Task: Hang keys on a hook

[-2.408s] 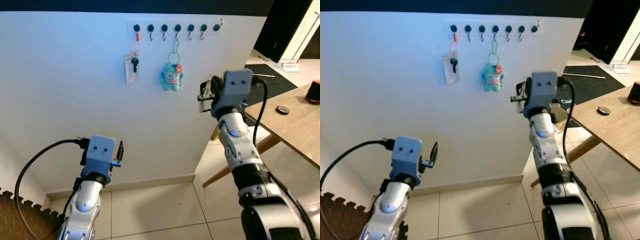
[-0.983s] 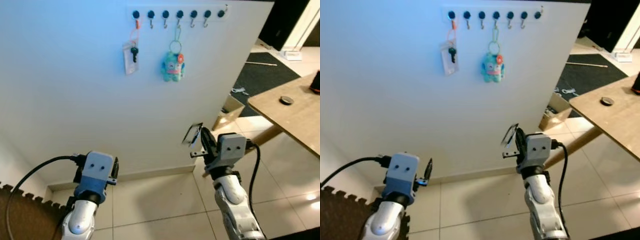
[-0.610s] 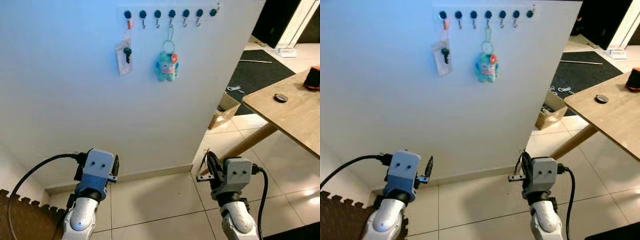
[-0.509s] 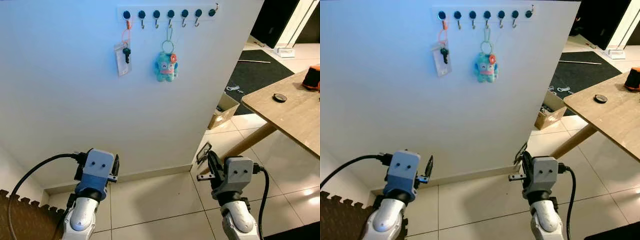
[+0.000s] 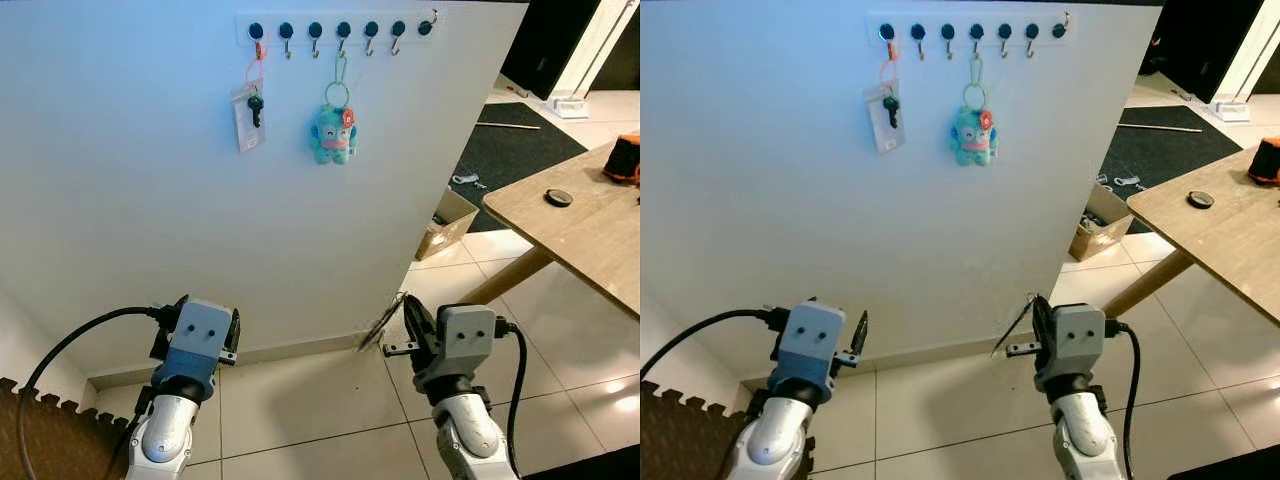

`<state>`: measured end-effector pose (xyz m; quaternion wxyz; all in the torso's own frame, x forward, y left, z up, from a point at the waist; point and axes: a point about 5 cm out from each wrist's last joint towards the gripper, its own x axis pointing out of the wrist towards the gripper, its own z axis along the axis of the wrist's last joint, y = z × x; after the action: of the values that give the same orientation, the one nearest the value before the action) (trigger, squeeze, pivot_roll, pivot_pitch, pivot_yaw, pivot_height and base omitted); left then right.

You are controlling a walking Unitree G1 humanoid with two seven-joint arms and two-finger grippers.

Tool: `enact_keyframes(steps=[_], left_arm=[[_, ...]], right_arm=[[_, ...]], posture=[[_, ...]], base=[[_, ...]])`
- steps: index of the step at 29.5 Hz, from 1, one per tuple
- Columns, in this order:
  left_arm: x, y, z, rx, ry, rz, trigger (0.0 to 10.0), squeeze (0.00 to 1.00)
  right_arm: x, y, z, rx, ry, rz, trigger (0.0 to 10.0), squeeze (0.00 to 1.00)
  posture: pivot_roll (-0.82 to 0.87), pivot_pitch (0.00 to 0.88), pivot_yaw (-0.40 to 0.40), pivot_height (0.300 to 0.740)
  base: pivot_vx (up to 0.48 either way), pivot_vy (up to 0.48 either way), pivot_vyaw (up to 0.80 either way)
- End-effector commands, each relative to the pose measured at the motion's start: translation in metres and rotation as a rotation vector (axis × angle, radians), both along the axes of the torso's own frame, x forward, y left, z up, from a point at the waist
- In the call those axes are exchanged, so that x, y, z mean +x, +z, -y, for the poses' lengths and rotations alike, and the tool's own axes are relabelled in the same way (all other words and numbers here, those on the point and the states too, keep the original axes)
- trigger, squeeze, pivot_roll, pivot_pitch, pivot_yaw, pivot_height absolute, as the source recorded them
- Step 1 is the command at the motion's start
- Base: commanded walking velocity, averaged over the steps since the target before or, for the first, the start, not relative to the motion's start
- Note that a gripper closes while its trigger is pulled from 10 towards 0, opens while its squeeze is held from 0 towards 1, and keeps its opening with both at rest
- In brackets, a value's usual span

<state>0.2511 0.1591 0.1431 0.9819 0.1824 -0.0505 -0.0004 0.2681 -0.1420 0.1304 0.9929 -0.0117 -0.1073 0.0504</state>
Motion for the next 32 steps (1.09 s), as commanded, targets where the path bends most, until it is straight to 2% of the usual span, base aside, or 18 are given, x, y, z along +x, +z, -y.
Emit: enact_keyframes(steps=[1, 15, 32], left_arm=[[-0.0022, -0.0078, -0.0010, 0.027, -0.003, -0.030, 10.0, 0.00], [-0.0014, -0.0095, -0.0024, 0.029, 0.008, -0.036, 10.0, 0.00], [-0.0013, -0.0105, -0.0011, 0.018, 0.014, -0.047, 10.0, 0.00]], right_arm=[[-0.0014, -0.0011, 0.0008, -0.003, -0.003, -0.015, 10.0, 0.00], [-0.0005, -0.0016, -0.0028, 0.000, 0.009, -0.024, 10.0, 0.00], [-0.0004, -0.0025, -0.0041, 0.002, 0.016, -0.033, 10.0, 0.00]], posture=[[0.13, 0.145, -0.010, 0.740], [0.13, 0.143, -0.009, 0.740], [0.13, 0.150, -0.010, 0.740]], base=[[0.000, -0.454, 0.00], [0.053, -0.425, 0.00], [0.000, 0.000, 0.00]])
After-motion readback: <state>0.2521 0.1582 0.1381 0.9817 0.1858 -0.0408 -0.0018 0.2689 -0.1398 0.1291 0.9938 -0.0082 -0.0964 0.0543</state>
